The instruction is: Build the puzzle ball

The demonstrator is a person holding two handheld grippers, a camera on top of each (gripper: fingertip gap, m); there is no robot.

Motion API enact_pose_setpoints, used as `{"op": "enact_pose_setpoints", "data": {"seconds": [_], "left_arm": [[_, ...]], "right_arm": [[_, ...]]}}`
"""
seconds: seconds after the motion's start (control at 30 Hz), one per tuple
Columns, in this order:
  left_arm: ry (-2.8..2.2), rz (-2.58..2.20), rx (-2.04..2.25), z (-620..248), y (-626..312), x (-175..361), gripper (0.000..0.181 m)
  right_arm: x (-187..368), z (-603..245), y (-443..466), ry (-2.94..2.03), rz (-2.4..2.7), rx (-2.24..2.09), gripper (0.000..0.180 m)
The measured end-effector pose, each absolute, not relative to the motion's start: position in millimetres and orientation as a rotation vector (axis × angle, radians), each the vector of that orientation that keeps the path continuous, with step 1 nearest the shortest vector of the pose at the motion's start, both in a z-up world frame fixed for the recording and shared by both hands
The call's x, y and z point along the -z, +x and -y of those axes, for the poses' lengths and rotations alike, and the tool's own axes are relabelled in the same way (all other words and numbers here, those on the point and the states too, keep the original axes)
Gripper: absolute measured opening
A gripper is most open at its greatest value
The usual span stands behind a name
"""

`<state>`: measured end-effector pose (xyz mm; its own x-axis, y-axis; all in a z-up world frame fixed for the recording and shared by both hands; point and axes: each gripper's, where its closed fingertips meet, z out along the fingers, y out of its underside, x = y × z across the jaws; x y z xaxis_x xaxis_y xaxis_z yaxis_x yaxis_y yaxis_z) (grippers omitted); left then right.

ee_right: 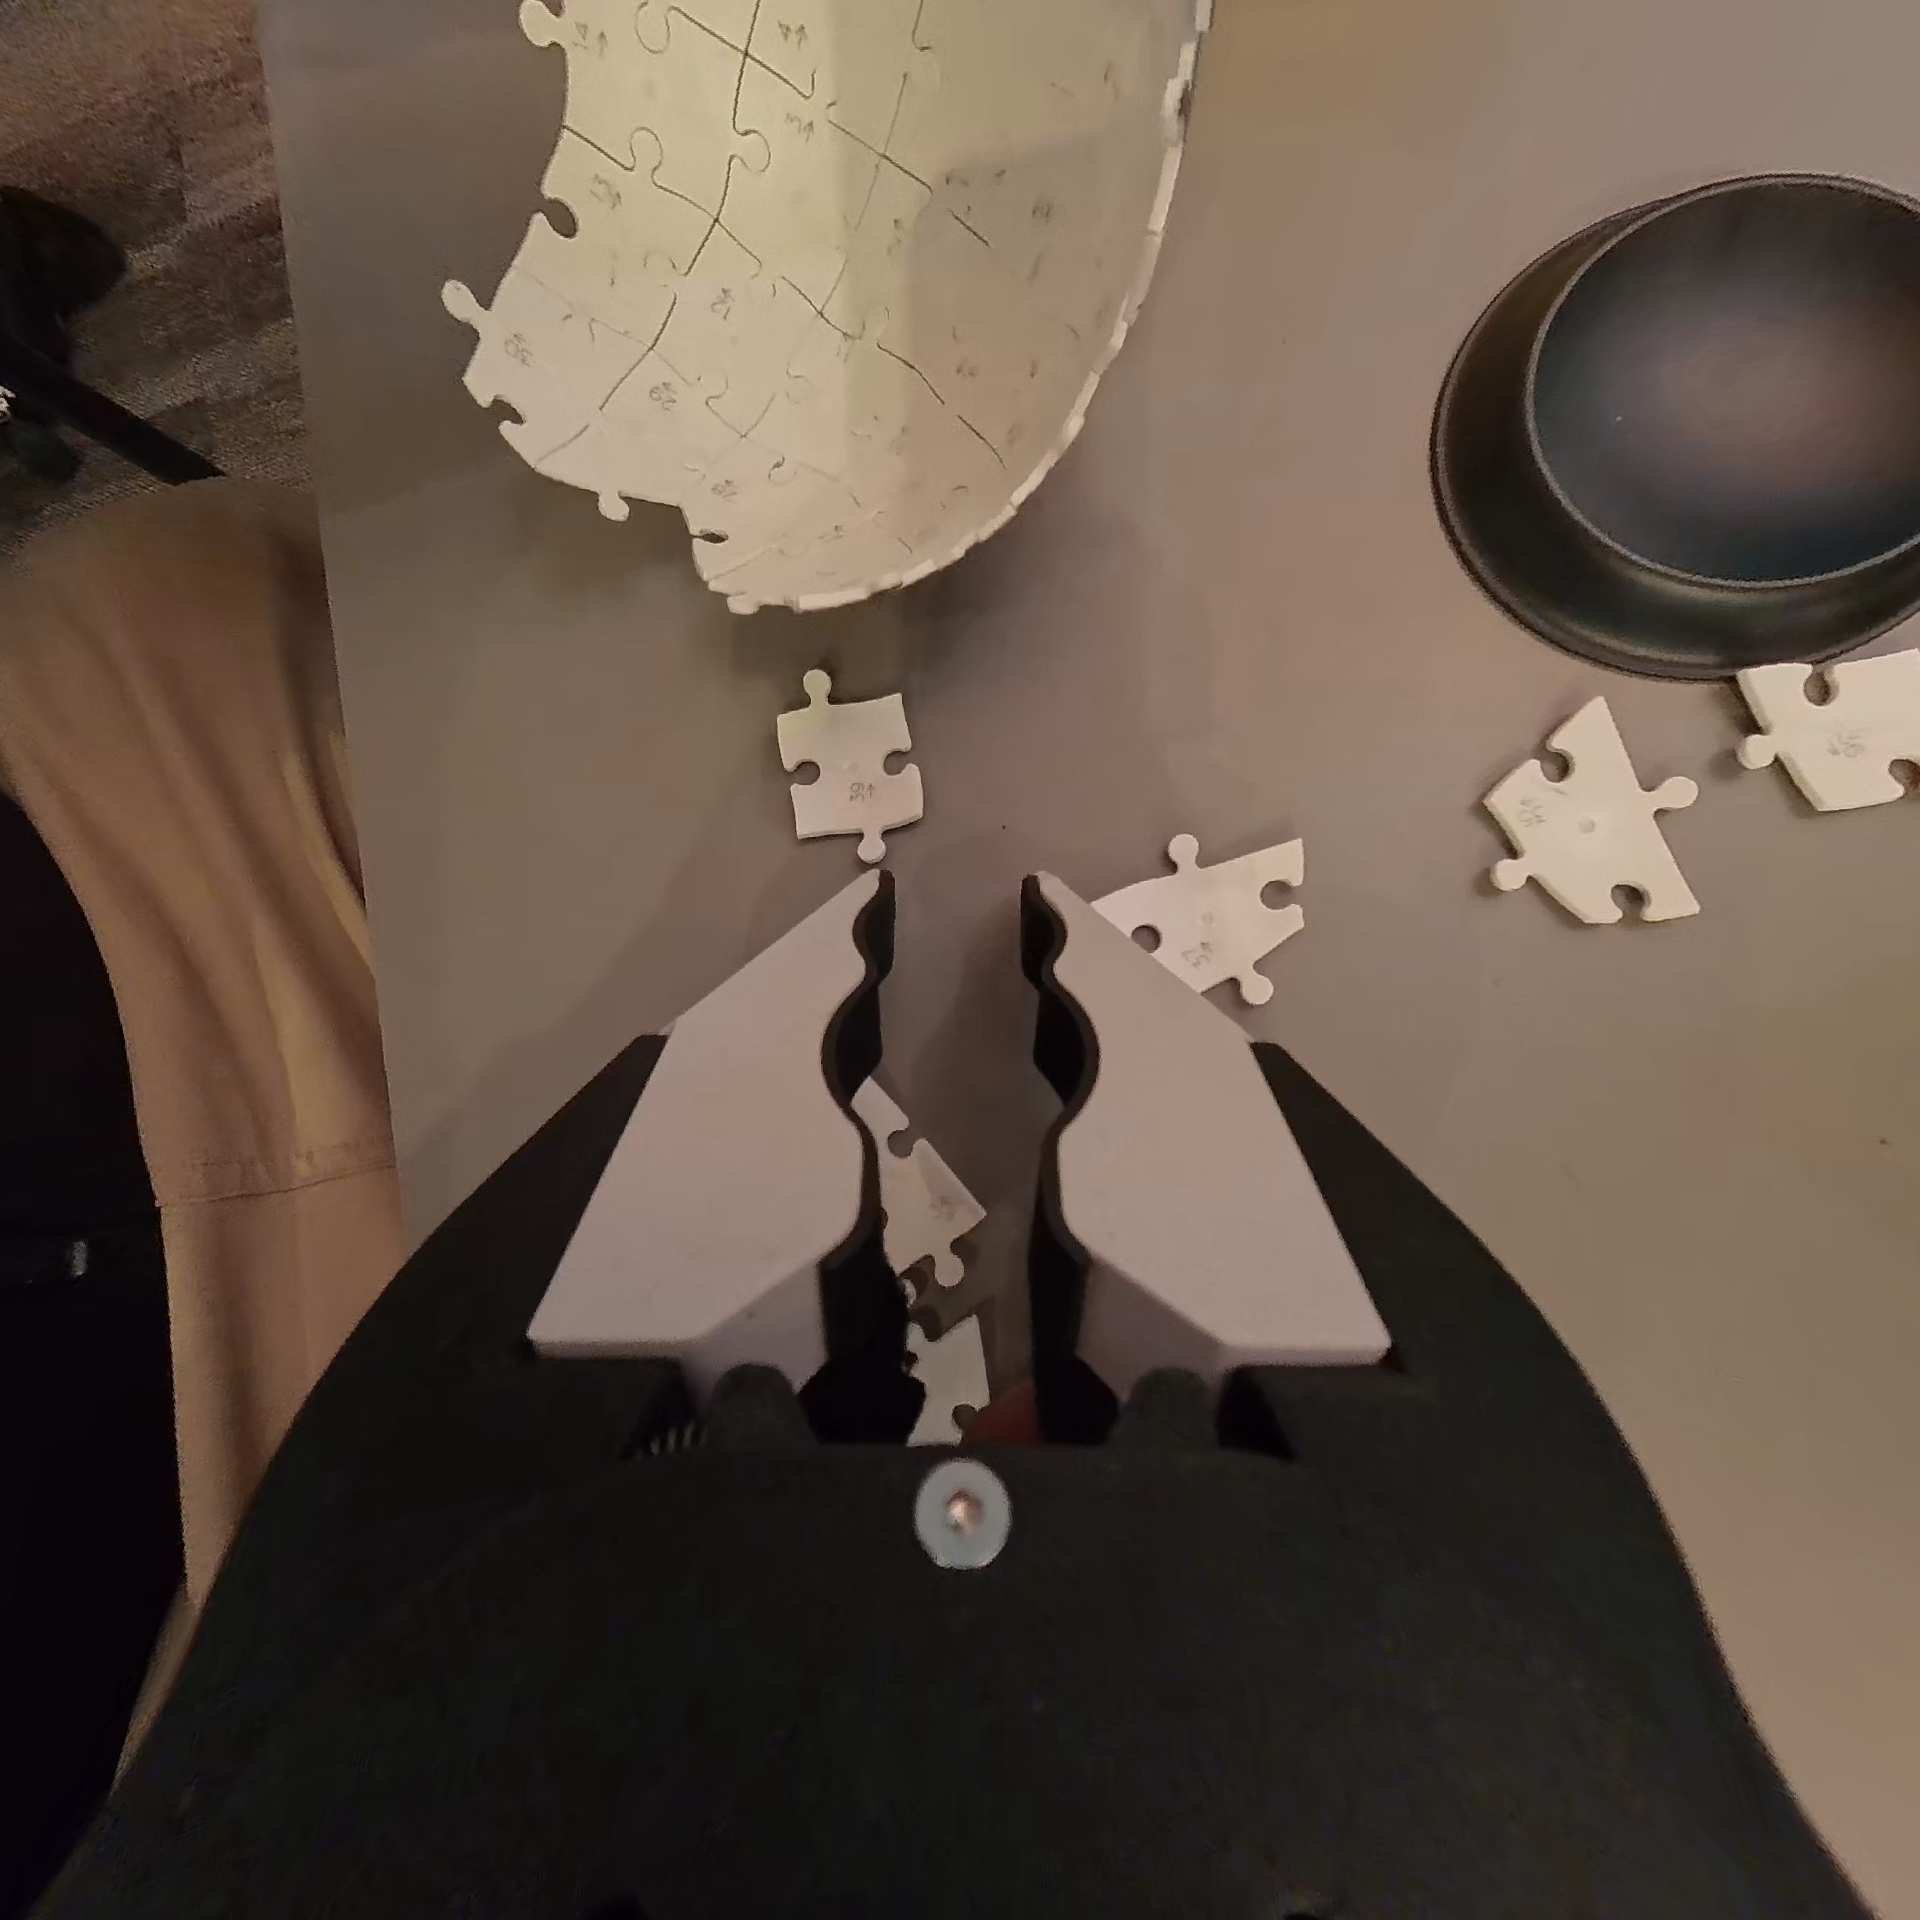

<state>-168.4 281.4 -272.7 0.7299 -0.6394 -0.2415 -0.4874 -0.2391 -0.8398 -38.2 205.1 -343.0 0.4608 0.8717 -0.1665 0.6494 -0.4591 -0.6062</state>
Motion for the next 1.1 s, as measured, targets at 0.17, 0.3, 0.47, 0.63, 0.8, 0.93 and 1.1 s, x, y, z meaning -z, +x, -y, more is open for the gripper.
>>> {"op": "enact_pose_setpoints", "data": {"seconds": [0.17,0.3,0.47,0.63,0.8,0.93,1.1], "left_arm": [[-1.903,-0.856,0.189,-282,-170,274,0.003],[-1.915,-0.847,0.196,-281,-171,274,0.004],[-1.937,-0.81,0.205,-279,-176,274,0.008],[-1.965,-0.797,0.195,-277,-181,277,0.011],[-1.977,-0.787,0.196,-274,-182,276,0.012],[-1.995,-0.77,0.212,-272,-183,278,0.015],[-2.009,-0.761,0.213,-270,-185,279,0.017]], "right_arm": [[343,-203,-40,-2.249,1.277,-0.646,0.023],[342,-202,-42,-2.245,1.283,-0.646,0.023],[341,-202,-42,-2.241,1.284,-0.643,0.023],[339,-203,-40,-2.237,1.278,-0.64,0.023],[334,-209,-30,-2.242,1.249,-0.623,0.023],[329,-216,-17,-2.249,1.211,-0.602,0.023],[323,-230,7,-2.267,1.129,-0.551,0.023]]}}
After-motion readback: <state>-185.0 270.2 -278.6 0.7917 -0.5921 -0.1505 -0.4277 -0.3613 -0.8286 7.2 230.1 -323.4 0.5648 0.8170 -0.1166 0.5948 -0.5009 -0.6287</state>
